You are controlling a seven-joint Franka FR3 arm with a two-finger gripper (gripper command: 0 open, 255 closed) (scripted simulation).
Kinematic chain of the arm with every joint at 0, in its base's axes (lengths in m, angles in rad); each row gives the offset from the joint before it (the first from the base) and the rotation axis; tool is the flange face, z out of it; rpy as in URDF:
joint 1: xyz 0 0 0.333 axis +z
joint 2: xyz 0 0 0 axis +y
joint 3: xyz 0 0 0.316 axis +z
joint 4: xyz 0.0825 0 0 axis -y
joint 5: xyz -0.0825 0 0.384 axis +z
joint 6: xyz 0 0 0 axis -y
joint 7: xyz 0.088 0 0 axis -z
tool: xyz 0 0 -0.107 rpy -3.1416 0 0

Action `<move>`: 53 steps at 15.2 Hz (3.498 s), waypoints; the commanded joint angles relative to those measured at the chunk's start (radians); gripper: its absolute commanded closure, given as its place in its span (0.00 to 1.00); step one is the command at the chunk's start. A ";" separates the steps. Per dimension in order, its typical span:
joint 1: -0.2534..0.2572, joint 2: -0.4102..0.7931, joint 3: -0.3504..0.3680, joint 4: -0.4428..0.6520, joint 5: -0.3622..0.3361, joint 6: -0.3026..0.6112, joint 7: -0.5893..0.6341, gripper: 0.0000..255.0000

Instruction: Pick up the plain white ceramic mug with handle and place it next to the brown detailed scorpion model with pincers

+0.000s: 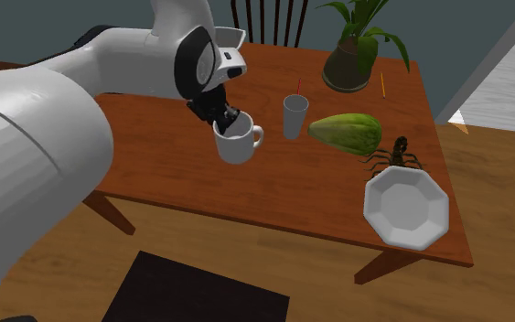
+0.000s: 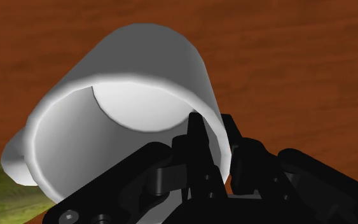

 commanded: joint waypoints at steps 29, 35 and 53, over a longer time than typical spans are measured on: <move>-0.280 0.348 -0.324 0.367 0.118 -0.022 -0.641 1.00; -0.280 0.361 -0.322 0.303 0.125 0.054 -0.647 1.00; -0.287 0.445 -0.312 0.165 0.164 0.272 -0.677 1.00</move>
